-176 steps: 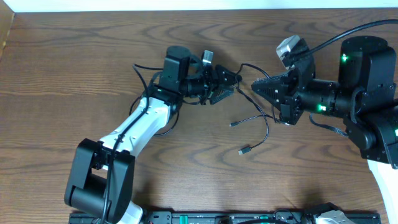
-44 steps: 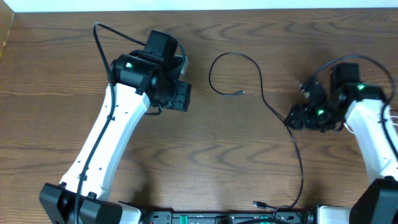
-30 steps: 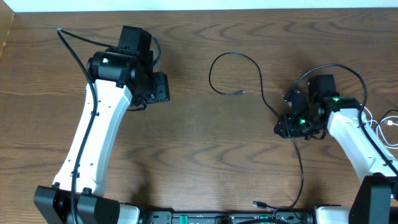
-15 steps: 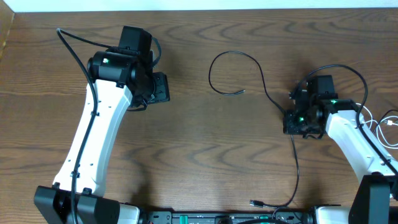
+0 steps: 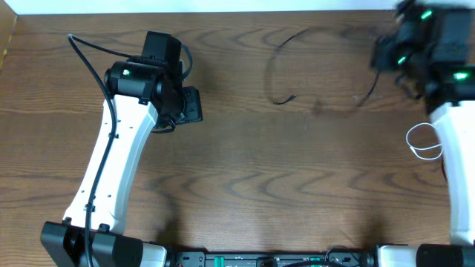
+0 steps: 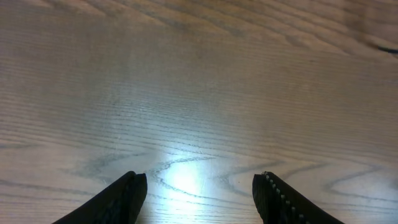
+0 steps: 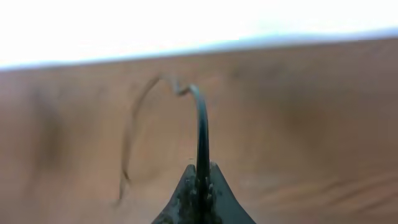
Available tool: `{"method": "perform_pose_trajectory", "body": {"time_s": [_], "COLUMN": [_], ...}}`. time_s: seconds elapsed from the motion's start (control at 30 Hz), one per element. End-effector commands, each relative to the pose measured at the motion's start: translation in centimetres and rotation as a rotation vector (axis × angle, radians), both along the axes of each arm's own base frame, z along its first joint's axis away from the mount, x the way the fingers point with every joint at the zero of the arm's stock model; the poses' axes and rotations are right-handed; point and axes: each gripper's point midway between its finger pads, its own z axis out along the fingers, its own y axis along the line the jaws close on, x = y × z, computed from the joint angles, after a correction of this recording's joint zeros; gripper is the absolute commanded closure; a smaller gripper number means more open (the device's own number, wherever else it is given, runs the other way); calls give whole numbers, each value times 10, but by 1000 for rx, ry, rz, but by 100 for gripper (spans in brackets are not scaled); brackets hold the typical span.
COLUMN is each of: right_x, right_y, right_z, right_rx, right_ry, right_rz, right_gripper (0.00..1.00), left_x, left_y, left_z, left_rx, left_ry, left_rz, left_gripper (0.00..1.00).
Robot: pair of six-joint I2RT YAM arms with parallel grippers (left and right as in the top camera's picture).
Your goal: Untangle cables
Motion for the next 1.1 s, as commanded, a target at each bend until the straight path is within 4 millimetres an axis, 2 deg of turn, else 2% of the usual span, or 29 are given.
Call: {"method": "perform_pose_trajectory", "body": {"time_s": [0.0,0.07,0.17,0.27,0.37,0.5,0.63,1.07], "right_x": [-4,-9,-21,-38,-46,-50,-50,-42], "right_y": [-61,-89,-130,-175,-197,-214,-223,-245], "right_z": [56,80,102,100,95,89,83,35], "right_rx": [-139,-178,-222,-248,-223,-220,-222,-223], "right_ry": [-119,-170,-214,-193,-181,-165,-149,-6], "right_rz": [-232,-338,-478,-609,-677,-719,-735,-759], "right_gripper": [99,99,99,99,99,99,99,99], "left_x": [-2,-2,-2,-2,-2,-2,-1,-1], "left_y": [2,2,2,2,2,2,2,2], "left_z": [-7,-7,-7,-7,-7,-7,-7,-7], "left_rx": [12,12,12,12,12,12,12,11], "left_ry": [23,23,23,23,22,22,22,20], "left_rz": [9,9,9,9,9,9,9,9], "left_gripper": [40,40,40,40,40,40,40,40]}}
